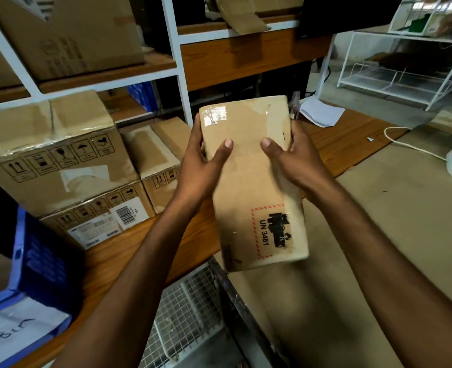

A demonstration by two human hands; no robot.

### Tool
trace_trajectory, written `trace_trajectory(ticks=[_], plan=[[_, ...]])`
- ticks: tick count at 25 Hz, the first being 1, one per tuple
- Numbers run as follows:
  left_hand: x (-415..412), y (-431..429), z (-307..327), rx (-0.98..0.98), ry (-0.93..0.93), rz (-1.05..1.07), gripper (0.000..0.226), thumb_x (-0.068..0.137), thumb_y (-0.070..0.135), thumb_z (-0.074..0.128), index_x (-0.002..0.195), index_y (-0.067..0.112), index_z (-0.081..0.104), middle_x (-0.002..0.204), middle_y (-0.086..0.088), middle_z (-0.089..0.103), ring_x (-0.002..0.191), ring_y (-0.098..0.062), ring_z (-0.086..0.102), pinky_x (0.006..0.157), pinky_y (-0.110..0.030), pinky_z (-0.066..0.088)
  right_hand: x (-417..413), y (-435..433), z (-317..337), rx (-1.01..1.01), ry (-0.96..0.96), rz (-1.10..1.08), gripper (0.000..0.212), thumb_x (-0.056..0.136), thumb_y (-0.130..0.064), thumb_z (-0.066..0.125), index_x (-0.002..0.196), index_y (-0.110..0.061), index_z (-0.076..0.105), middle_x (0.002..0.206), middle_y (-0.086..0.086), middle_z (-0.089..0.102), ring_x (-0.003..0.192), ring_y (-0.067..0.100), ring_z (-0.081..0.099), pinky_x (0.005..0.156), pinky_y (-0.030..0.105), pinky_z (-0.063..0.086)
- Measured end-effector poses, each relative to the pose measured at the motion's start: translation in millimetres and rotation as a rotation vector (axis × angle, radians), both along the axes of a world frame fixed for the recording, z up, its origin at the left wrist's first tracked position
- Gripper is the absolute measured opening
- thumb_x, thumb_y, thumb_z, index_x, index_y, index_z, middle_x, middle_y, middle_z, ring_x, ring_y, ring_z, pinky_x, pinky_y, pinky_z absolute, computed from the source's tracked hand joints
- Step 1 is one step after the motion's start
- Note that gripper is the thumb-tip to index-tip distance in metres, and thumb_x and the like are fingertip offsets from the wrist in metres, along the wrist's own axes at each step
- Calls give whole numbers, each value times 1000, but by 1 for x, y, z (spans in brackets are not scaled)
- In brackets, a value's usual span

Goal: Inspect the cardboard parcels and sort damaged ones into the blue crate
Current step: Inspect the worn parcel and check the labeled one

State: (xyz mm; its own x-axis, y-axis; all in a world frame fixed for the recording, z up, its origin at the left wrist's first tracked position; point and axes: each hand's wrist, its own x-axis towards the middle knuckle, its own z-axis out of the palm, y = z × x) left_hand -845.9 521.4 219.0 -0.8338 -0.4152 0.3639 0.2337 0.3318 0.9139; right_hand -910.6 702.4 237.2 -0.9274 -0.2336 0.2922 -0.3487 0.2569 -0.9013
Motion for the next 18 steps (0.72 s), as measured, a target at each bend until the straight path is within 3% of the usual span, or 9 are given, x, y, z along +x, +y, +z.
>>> trace_trajectory(ticks=[3, 5, 8, 12, 16, 18], plan=[[-3, 0, 1, -91, -12, 110, 75, 93, 48, 73, 158, 35, 36, 149, 11, 56, 132, -10, 56, 101, -52, 56, -5, -1, -2, 38, 20, -45, 52, 95, -38, 71, 140, -27, 49, 122, -15, 63, 111, 10, 62, 95, 35, 53], [-2, 3, 0, -152, -54, 148, 80, 91, 56, 72, 158, 38, 32, 149, 11, 56, 130, -12, 57, 102, -53, 54, -5, -3, -2, 55, -29, 5, 72, 82, -47, 79, 142, -34, 41, 130, -13, 63, 117, 15, 63, 99, 44, 54], [-2, 7, -1, -201, -81, 198, 83, 88, 62, 71, 157, 37, 33, 148, 9, 57, 129, -15, 59, 102, -53, 54, -10, -2, 0, 71, -28, -4, 82, 75, -43, 85, 142, -32, 39, 130, -13, 62, 116, 14, 62, 97, 43, 55], [0, 15, -8, -280, -124, 157, 103, 80, 78, 66, 160, 38, 15, 156, 6, 49, 134, -23, 56, 103, -59, 51, -7, 0, -4, 130, -17, 51, 90, 70, -50, 87, 141, -33, 34, 135, -8, 61, 121, 20, 61, 99, 47, 55], [3, 7, -11, -169, -106, 46, 87, 89, 62, 71, 158, 39, 24, 149, 8, 56, 127, -18, 61, 98, -55, 57, -10, 15, -3, 27, -75, 131, 48, 95, -32, 72, 138, -30, 50, 126, -9, 68, 112, 12, 68, 97, 46, 57], [5, 0, -12, -95, -101, -32, 72, 99, 53, 62, 160, 38, 27, 149, 5, 56, 127, -17, 61, 99, -55, 57, -7, 18, -1, 22, -53, 128, 30, 104, -30, 59, 133, -32, 56, 120, -11, 70, 107, 7, 68, 95, 44, 57]])
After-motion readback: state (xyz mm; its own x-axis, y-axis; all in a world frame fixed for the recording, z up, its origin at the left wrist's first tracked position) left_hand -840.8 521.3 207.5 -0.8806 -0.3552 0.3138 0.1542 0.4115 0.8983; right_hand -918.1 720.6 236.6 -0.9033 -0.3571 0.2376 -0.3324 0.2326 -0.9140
